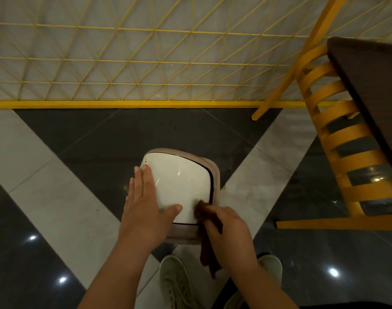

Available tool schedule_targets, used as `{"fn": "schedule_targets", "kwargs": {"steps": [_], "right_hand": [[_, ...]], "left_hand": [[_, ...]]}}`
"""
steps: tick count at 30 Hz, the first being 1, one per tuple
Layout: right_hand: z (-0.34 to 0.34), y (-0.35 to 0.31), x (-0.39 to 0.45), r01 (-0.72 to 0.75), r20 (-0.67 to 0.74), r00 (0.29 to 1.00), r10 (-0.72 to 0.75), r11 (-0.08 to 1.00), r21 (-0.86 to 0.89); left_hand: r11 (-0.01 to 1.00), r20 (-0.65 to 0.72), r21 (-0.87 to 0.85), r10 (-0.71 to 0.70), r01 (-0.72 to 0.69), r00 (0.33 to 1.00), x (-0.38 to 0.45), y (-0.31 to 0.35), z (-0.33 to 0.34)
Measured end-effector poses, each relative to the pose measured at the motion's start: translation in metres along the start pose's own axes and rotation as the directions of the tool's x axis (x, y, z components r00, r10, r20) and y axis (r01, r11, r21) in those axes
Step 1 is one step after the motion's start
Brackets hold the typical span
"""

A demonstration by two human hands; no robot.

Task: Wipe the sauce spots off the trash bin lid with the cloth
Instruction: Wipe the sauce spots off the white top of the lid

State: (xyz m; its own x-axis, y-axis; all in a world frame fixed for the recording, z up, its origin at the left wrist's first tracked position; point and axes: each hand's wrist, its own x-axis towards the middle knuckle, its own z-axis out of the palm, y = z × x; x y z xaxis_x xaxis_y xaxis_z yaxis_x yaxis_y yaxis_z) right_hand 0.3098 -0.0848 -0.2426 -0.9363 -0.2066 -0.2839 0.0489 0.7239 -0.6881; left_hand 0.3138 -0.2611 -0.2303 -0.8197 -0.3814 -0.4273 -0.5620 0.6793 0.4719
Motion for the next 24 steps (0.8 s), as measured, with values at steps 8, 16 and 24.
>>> {"fn": "schedule_targets", "kwargs": {"steps": [8,16,24], "right_hand": [[0.003,-0.005,0.04,-0.104,-0.08,0.992,0.102,0.995,-0.012],[0.0,0.007,0.019,-0.072,0.016,0.997,0.074,0.993,-0.098],[0.005,-0.003,-0.007,0.069,-0.002,0.998,-0.069,0.998,-0.001]], "left_hand": [[1.0,0.011,-0.026,0.005,-0.005,1.0,0.0,-0.001,-0.002],[1.0,0.013,0.0,0.004,-0.004,1.0,0.001,-0.001,0.0],[1.0,0.007,-0.009,0.013,-0.012,1.0,0.0,0.002,-0.001]]}}
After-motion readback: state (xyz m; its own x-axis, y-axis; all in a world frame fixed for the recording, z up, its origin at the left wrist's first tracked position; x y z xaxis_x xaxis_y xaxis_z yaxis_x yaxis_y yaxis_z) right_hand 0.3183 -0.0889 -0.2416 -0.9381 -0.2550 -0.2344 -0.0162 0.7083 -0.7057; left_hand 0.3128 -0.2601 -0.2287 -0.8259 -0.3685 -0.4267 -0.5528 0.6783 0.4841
